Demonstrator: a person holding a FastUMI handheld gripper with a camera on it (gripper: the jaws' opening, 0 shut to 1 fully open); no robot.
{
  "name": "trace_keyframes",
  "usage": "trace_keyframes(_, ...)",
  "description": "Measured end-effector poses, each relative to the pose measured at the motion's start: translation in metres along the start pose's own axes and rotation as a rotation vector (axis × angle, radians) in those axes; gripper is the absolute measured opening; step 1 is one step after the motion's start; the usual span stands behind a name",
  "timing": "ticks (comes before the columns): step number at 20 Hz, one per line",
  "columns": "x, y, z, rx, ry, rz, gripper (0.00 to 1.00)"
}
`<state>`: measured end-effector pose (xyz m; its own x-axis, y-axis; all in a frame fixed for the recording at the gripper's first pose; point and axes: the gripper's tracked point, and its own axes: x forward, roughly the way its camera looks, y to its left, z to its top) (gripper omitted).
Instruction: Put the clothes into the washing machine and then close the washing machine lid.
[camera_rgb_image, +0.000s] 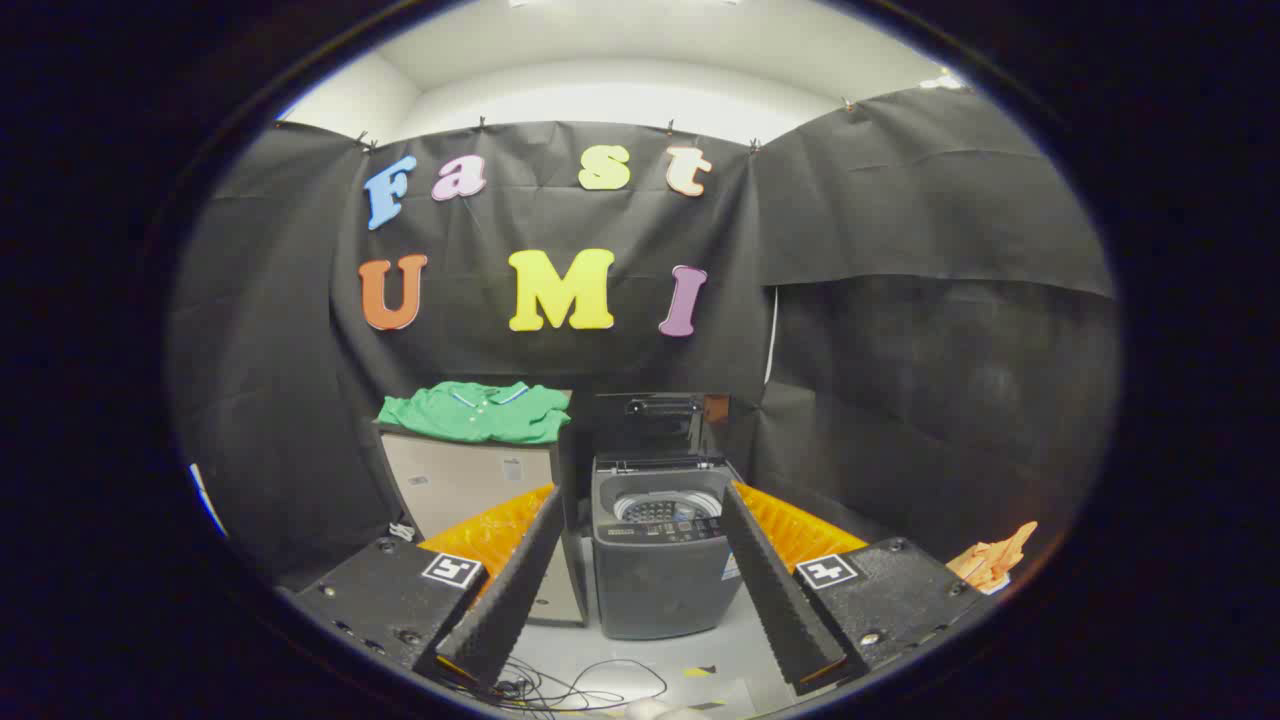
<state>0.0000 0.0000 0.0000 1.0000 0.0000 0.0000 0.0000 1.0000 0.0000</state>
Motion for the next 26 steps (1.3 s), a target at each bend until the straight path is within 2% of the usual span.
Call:
trace_keyframes(8,0.018,-0.002,0.007,-0.001,-0.001,0.012,0.99)
trace_keyframes(13,0.056,0.005,0.018,0.001,0.000,0.040,0.99)
trace_keyframes(20,0.149,0.024,0.056,-0.018,-0.006,0.105,0.99)
trace_keyframes(26,0.251,0.073,0.102,-0.042,-0.012,0.189,0.99)
